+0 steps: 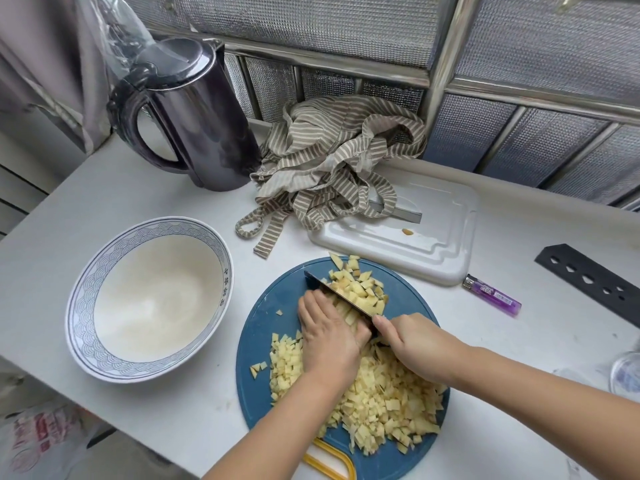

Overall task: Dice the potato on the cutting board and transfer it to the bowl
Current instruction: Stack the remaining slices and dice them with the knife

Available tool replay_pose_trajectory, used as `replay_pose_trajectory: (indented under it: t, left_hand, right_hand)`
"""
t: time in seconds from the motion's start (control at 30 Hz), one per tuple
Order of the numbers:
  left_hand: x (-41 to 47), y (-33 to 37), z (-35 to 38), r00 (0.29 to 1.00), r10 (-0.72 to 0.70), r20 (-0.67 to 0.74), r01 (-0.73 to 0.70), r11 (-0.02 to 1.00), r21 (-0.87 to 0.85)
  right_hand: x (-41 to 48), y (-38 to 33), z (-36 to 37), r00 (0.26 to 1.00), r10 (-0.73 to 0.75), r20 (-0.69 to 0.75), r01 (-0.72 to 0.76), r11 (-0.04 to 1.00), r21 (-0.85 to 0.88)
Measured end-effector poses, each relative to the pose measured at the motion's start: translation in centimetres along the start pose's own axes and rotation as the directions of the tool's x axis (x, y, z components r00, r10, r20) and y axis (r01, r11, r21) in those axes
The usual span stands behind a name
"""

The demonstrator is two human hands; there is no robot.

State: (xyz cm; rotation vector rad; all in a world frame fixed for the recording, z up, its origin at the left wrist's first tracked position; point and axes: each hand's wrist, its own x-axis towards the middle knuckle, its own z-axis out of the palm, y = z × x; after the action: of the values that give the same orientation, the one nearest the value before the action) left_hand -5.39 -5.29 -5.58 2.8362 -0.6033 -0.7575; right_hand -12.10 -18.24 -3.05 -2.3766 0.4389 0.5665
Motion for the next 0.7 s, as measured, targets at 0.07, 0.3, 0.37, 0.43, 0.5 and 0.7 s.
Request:
replay_pose_trajectory:
  t: [0.07,0.3,0.37,0.43,0.5,0.7]
  left_hand:
    - [0.1,-0.2,0.4,1.000,-0.010,-0.024,0.010,1.000,0.005]
    - [0.0,-0.4,0.1,0.999,-0.014,-0.045,0.009,0.993,-0.115]
    - [-0.1,-0.3,-0.3,0.999,-0.005,-0.037,0.000,0.989,-0.148]
    - [-0.3,-0.3,-0.5,0.998,-0.016,-0.060,0.006,0.987,-0.160]
    - [-0.2,-0.1,-0.3,0.995,-0.051,-0.087,0.036,0.985,-0.167]
    - [0.0,0.8,-0.1,0.983,-0.158,-0.099,0.136,0.971,-0.198]
  right_hand:
    - [0.7,-0.6,0.1,1.000,-0.018,-0.010,0.018,1.000,0.002]
    - [2.0,-0.7,-1.3,0.999,0.003,0.036,-0.008,0.990,0.143]
    - [1.9,0.0,-2.0,0.997,0.027,0.068,-0.044,0.967,0.251]
    - [1.7,0.5,-2.4,0.995,0.052,0.081,-0.074,0.950,0.304]
    - [1.5,1.0,-2.6,0.996,0.060,0.073,-0.080,0.946,0.315]
    - [0.9,1.5,-2.2,1.000,0.023,-0.010,-0.020,0.959,0.284]
